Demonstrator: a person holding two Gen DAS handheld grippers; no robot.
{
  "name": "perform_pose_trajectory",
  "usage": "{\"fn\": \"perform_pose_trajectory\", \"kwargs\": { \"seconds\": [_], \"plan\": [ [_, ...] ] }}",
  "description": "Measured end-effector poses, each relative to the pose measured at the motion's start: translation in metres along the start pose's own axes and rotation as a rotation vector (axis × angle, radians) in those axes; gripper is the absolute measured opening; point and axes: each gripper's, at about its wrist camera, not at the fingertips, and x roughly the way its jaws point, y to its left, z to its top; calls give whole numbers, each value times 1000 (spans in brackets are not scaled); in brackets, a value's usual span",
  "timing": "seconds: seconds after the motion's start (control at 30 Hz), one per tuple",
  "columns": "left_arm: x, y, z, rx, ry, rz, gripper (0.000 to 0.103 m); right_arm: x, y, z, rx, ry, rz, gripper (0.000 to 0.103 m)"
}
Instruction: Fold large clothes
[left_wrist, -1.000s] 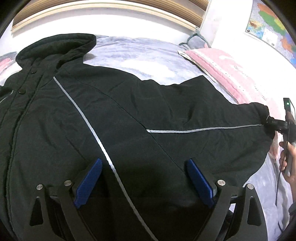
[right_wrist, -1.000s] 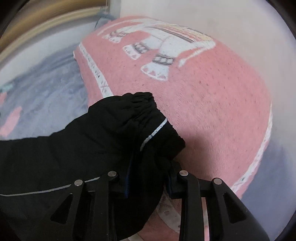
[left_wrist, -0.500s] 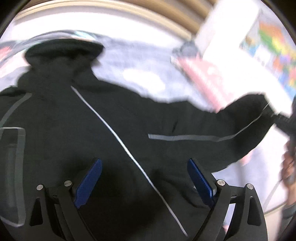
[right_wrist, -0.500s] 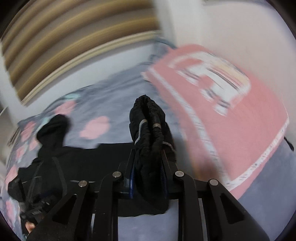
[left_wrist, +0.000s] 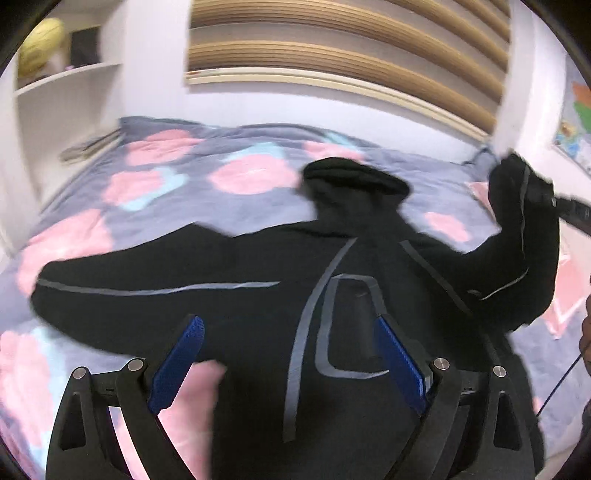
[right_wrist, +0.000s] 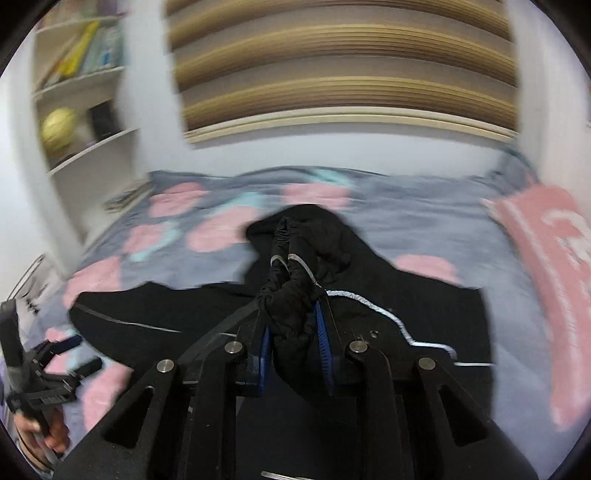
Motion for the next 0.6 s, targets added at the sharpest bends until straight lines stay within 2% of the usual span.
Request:
{"fn": "perform_pose_trajectory", "kwargs": {
  "seconds": [0.1,0.17,0.23,0.3,0.4,0.47,0.57,0.6],
  "plan": [
    [-7,26,-19,-5,-16,-2,93,35,70,-6,-48,50,60,26],
    [-8,35,-27,-4,-23,-8,93,65,98,-13,-70,108,73,28],
    [-7,49,-36,-8,-19,-20,93,98,122,-25,-76,198,101,39],
    [-3,63,-43,-20,-7,-27,93,122,130,-37,-47,261,151,51],
    [4,79,-50,-39,16,-52,93,126,117,-48,-26,274,163,52],
    [16,82,-49,-55,40,-82,93,121,94,-56,-27,268,100,52],
    [37,79,-43,-80,70,-179,93,114,51,-69,-15,272,18,53],
    [50,73,-38,-86,93,-242,93,112,31,-78,-4,277,-19,53]
  ]
}}
